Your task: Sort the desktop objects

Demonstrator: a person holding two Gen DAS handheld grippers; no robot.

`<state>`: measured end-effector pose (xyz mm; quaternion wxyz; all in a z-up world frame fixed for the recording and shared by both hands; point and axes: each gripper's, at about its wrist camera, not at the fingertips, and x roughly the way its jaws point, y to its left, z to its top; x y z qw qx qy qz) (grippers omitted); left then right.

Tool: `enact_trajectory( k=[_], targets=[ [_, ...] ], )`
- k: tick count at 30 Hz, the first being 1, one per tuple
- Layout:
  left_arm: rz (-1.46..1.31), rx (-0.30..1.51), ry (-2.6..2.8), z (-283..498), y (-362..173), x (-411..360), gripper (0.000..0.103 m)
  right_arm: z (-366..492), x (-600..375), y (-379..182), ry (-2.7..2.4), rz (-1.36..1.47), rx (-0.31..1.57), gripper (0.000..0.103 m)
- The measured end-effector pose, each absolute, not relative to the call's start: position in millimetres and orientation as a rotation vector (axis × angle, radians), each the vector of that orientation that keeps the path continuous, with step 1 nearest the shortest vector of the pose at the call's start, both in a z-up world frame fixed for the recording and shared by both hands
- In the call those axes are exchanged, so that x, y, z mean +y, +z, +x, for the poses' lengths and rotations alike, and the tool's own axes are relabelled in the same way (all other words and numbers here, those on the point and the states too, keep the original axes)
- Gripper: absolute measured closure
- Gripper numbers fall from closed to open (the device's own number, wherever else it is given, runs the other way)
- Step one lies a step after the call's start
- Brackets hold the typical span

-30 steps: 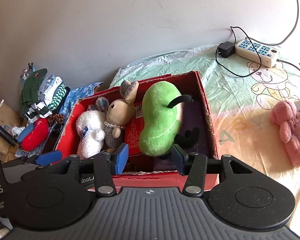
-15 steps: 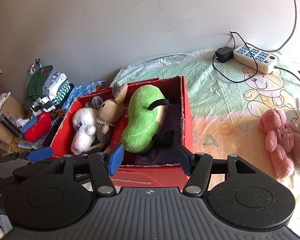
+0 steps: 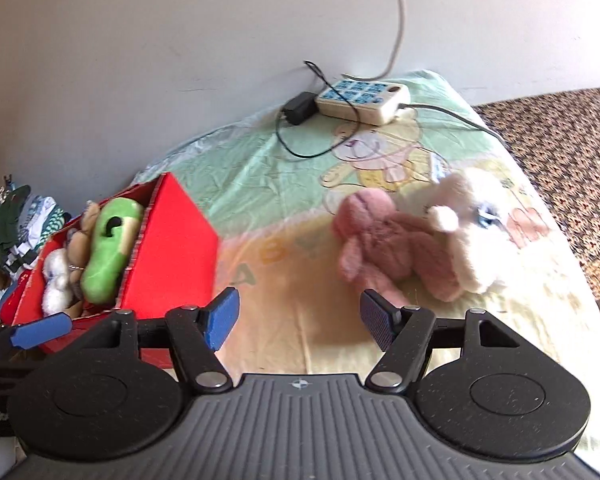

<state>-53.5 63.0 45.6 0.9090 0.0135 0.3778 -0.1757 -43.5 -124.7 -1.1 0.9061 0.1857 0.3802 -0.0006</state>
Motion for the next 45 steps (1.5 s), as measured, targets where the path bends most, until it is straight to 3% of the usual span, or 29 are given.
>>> enact_trajectory(
  k=[5, 9, 17, 22, 25, 28, 35, 40, 45],
  targets=[
    [0.079, 0.830, -0.434, -49.8, 21.3, 16.5, 0.002, -54.5, -170.9, -25.1, -0.086, 0.409, 0.813, 0.040],
    [0.077, 0.855, -0.469, -38.0, 8.6, -8.7, 0.011, -57.4, -205.2, -38.1, -0.134, 0.444, 0.829, 0.043],
    [0.034, 0.853, -0.554, -4.8, 0.0, -69.0, 0.011, -29.8, -252.1, -42.5, -0.162, 0.509, 0.830, 0.043],
    [0.093, 0.879, -0.609, 18.4, -11.1, -117.9, 0.016, -0.5, -284.6, -53.2, -0.154, 0.574, 0.888, 0.043],
    [0.085, 0.904, -0.604, 28.7, -21.7, -134.4, 0.024, 10.5, -295.5, -56.1, -0.128, 0.591, 0.904, 0.040],
    [0.088, 0.959, -0.602, 39.6, -36.6, -149.0, 0.040, 19.2, -302.5, -60.6, -0.096, 0.605, 0.923, 0.039],
    [0.126, 0.935, -0.608, 48.0, -40.3, -161.2, 0.038, 43.8, -306.9, -69.3, -0.029, 0.617, 0.921, 0.026],
    [0.062, 0.945, -0.611, 59.8, -37.4, -147.4, 0.043, 59.5, -300.9, -79.5, 0.056, 0.643, 0.933, 0.026],
    [0.010, 0.965, -0.616, 69.5, -38.2, -139.9, 0.041, 69.6, -297.0, -91.9, 0.132, 0.698, 0.937, 0.019]
  ],
)
